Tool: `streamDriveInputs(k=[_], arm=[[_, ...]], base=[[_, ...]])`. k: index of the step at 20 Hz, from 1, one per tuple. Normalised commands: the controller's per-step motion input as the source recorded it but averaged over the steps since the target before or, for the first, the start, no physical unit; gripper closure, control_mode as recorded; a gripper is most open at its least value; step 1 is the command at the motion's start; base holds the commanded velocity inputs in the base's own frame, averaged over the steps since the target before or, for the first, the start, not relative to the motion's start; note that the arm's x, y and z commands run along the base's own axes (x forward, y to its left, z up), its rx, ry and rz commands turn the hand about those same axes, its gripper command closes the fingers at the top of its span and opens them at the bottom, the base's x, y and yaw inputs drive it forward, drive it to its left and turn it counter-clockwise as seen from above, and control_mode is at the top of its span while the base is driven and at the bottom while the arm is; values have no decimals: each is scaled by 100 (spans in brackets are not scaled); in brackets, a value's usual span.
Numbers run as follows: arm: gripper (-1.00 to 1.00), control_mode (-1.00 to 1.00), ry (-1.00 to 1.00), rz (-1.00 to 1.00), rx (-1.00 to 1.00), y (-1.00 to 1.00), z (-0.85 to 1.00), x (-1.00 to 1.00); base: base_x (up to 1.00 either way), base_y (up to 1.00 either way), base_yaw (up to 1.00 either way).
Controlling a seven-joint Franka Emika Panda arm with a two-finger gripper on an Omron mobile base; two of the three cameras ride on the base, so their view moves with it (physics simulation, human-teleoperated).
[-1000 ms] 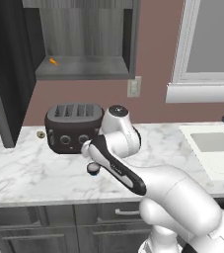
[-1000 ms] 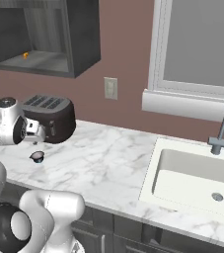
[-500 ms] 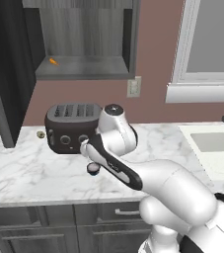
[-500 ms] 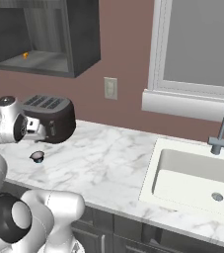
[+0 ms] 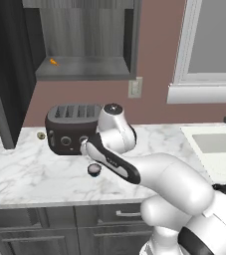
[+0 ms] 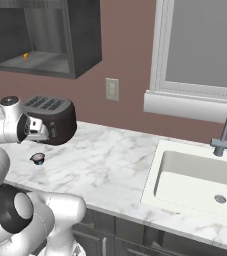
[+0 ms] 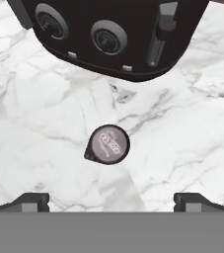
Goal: Pick the bar and yogurt from the counter and place them in the cabinets closest to them.
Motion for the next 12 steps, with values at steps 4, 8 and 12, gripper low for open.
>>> streamDriveInputs(k=[4, 8, 12], arm=[[-100, -100, 0, 3, 0, 7, -39, 0], [-100, -100, 0, 3, 0, 8, -48, 0], [-100, -100, 0, 2, 0, 3, -34, 1]], base=[[0, 0, 0], [0, 0, 0], [0, 0, 0]])
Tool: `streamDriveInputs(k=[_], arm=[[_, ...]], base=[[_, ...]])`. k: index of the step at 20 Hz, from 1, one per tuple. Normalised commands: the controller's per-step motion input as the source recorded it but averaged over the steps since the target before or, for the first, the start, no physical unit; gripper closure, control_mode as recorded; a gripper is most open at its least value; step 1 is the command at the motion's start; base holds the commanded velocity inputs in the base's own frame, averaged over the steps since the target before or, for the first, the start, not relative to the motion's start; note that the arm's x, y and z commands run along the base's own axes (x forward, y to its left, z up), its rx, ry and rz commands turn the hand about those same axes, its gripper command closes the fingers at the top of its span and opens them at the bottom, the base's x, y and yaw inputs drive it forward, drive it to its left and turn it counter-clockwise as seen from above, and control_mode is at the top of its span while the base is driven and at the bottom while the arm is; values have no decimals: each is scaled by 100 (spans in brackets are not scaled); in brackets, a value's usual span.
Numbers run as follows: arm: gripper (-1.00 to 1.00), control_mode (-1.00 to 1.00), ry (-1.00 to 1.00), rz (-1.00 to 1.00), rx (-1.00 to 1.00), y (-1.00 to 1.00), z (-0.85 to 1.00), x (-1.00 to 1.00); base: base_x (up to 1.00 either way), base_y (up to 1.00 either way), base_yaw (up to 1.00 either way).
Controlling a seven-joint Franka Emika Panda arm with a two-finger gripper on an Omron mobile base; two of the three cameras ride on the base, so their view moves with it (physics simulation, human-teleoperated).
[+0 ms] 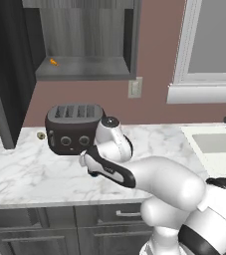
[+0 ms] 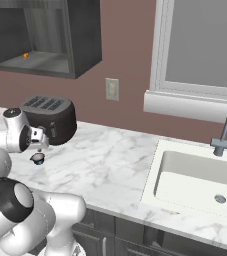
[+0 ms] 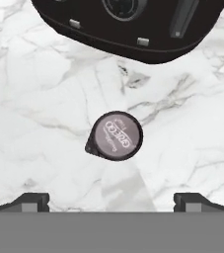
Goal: Pick the bar and yogurt from the counter and place them in the cabinets closest to them.
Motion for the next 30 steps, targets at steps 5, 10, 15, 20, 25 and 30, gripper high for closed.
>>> streamDriveInputs(k=[5, 10, 15, 20, 25, 30], arm=[[-100, -100, 0, 0, 0, 0, -8, 24], [-100, -100, 0, 0, 0, 0, 0, 35], [-100, -100, 0, 1, 0, 2, -3, 13], [-100, -100, 0, 3, 0, 9, -23, 0], [-100, -100, 1, 2, 0, 8, -23, 0], [-100, -100, 0, 0, 0, 0, -16, 0]], base=[[0, 0, 0], [0, 0, 0], [0, 0, 0], [0, 0, 0], [0, 0, 0], [0, 0, 0]])
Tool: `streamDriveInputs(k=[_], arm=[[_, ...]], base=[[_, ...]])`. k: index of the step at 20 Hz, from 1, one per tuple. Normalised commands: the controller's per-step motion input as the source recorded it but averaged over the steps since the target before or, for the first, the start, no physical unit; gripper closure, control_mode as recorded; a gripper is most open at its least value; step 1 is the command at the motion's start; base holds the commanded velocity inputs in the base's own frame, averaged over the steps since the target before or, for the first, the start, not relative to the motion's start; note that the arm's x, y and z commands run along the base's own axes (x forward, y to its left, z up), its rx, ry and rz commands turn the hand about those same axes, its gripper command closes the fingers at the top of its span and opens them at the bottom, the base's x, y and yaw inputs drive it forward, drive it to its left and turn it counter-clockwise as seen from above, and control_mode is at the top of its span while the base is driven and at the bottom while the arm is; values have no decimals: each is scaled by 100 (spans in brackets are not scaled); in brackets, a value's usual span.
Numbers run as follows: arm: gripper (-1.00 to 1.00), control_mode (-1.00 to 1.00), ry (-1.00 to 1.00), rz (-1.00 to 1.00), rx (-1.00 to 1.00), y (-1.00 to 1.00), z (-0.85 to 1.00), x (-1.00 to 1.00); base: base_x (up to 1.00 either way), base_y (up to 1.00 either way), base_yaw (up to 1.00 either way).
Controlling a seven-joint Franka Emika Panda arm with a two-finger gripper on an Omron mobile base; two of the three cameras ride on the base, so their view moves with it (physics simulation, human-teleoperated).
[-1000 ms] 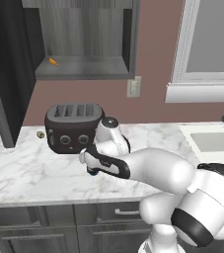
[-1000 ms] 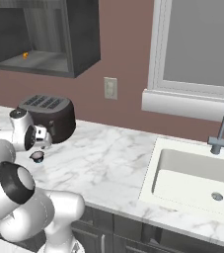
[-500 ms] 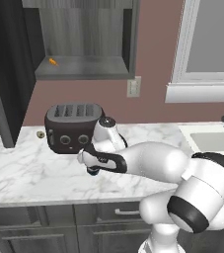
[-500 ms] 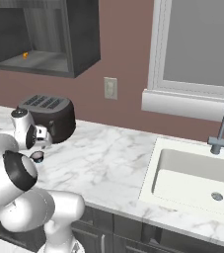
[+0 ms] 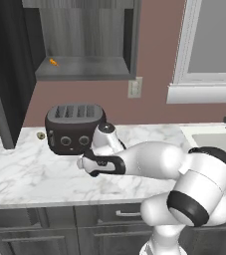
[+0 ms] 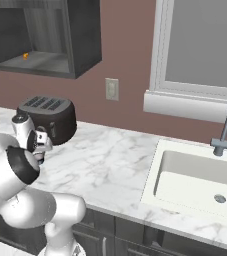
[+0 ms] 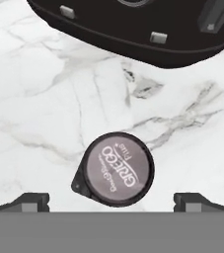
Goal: Pick the bar and yogurt from the counter and place them in the cabinets closest to them.
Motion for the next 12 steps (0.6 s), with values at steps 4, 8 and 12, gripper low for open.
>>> streamDriveInputs(k=[4, 8, 12], arm=[[-100, -100, 0, 0, 0, 0, -16, 0], [-100, -100, 0, 0, 0, 0, -20, 0], [-100, -100, 0, 0, 0, 0, -15, 1]], base=[[0, 0, 0], [0, 0, 0], [0, 0, 0]])
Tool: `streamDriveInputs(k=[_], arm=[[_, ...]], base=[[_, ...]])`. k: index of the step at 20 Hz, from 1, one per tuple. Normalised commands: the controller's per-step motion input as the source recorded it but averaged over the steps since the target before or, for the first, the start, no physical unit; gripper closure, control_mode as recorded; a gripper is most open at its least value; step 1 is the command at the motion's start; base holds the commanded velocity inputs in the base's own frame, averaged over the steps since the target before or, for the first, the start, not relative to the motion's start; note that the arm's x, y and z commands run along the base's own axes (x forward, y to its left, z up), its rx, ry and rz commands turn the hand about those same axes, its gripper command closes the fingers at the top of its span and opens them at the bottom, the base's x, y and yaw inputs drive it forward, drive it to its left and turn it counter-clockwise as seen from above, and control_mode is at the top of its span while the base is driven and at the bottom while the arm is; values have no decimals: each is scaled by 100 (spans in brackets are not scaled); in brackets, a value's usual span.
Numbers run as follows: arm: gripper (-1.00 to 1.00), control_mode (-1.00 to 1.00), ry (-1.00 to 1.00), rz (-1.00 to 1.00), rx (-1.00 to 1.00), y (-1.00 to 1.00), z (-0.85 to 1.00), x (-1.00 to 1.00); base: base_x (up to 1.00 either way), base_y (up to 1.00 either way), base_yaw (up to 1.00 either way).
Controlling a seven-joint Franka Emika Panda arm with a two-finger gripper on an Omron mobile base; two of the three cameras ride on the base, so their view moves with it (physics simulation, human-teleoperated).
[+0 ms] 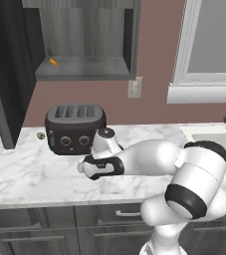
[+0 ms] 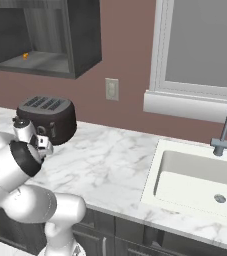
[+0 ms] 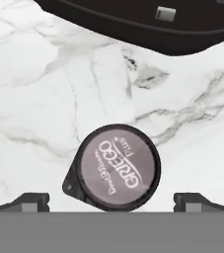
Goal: Pick the bar and yogurt from the counter and place them in the cabinets closest to them.
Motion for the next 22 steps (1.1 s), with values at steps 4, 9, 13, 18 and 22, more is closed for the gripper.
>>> streamDriveInputs(k=[4, 9, 13, 18, 22], arm=[[-100, -100, 0, 0, 0, 0, -7, 5], [-100, -100, 0, 0, 0, 0, -5, 11], [-100, -100, 0, 0, 0, 0, -10, 15], [-100, -100, 0, 0, 0, 0, -14, 4], [-100, -100, 1, 0, 0, 1, -18, 0]], base=[[0, 0, 0], [0, 0, 0], [0, 0, 0], [0, 0, 0], [0, 0, 0]])
